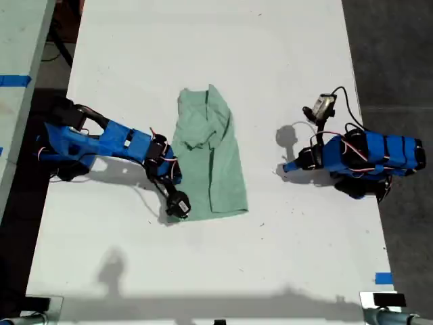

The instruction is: Fold t shirt

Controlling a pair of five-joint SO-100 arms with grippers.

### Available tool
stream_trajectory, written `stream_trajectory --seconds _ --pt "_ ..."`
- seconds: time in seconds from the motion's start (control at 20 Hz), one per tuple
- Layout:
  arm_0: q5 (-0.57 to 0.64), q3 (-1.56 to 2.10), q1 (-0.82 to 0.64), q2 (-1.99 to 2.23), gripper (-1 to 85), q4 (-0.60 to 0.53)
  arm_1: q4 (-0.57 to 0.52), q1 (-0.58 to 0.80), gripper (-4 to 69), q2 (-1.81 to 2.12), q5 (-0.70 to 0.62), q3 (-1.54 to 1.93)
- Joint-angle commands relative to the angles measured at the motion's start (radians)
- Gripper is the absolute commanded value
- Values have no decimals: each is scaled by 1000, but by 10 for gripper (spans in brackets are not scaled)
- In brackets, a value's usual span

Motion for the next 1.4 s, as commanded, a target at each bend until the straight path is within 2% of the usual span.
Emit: stream_trajectory --seconds 0.0,0.15,0.35,0.5,0.7,1.0,1.1,1.15,1.2,1.25,1.35 --pt "11 -2 20 -2 -3 54 5 5 17 11 -5 61" --pt "11 -2 -6 66 -3 230 5 5 17 12 -8 61" --pt "20 -2 -43 225 -3 331 3 9 17 12 -9 61" --pt "74 -51 -67 295 -3 350 3 11 17 12 -9 61" --pt "224 -202 -130 275 -3 344 3 11 17 12 -11 61" --pt "387 -678 -137 -114 -3 347 3 12 17 12 -12 61" --pt "411 -726 -129 -206 -3 272 3 12 17 12 -12 61" --pt "426 -726 -120 -229 45 230 3 12 17 12 -12 61" --pt "456 -726 -106 -245 143 187 3 12 17 12 -14 61" --pt "495 -726 -94 -253 206 146 3 12 17 12 -15 61" --pt "574 -726 -75 -241 289 89 3 14 17 12 -15 61"
